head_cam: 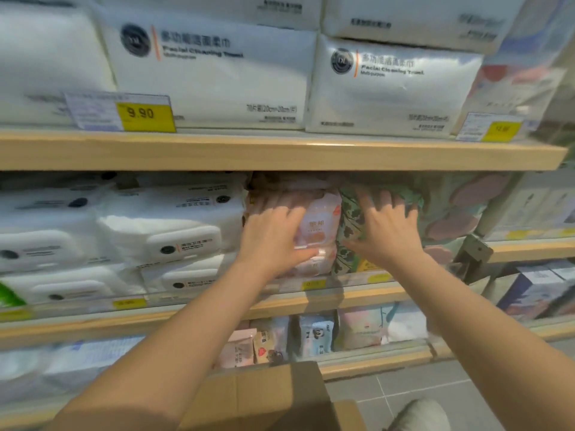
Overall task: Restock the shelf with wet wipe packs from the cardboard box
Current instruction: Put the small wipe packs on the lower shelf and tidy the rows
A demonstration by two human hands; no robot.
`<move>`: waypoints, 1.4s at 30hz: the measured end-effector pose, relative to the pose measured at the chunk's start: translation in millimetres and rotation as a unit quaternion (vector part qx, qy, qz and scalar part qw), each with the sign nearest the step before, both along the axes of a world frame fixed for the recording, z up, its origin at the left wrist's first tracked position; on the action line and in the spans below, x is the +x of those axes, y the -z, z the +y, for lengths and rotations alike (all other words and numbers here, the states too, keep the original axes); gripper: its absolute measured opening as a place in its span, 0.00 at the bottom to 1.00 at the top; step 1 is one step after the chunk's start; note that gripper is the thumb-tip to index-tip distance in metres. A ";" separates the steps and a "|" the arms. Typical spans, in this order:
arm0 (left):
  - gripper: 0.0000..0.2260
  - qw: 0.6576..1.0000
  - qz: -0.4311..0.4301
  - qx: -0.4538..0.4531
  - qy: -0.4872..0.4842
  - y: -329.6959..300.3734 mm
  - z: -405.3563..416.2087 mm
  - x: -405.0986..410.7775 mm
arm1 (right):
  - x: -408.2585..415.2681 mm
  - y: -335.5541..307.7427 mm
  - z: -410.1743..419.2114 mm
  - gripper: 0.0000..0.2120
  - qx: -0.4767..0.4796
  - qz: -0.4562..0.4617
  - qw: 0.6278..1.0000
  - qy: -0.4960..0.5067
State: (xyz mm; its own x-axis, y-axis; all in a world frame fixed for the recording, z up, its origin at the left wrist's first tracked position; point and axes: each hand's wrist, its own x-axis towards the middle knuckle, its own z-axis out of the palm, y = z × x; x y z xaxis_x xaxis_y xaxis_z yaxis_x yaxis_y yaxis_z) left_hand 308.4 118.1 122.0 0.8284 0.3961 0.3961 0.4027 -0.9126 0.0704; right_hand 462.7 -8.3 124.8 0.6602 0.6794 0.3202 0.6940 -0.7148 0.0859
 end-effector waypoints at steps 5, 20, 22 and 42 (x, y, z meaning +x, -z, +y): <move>0.22 0.988 -0.134 0.065 0.045 20.2 31.1 -109.8 | -66.3 5.6 16.1 0.32 0.068 -0.051 0.992 -0.093; 0.35 0.977 -0.046 0.066 -0.199 3.0 158.0 -225.7 | -233.1 10.5 174.9 0.50 0.083 -0.151 0.939 -0.296; 0.37 0.973 -0.043 0.066 -0.219 7.0 166.9 -222.1 | -234.0 14.8 184.1 0.48 0.060 -0.146 0.949 -0.272; 0.43 0.896 -0.345 -0.123 -0.252 46.8 164.4 -282.9 | -250.5 -8.2 188.3 0.35 0.036 -0.020 0.966 -0.256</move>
State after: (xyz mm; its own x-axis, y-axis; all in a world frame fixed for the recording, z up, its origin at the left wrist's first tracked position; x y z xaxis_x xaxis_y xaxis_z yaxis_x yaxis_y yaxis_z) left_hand 25.5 282.5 75.2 0.1109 0.7963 0.5947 0.5418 -0.5501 0.6355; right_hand 212.3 180.1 132.9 0.2300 0.8888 0.3965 0.9553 -0.2840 0.0825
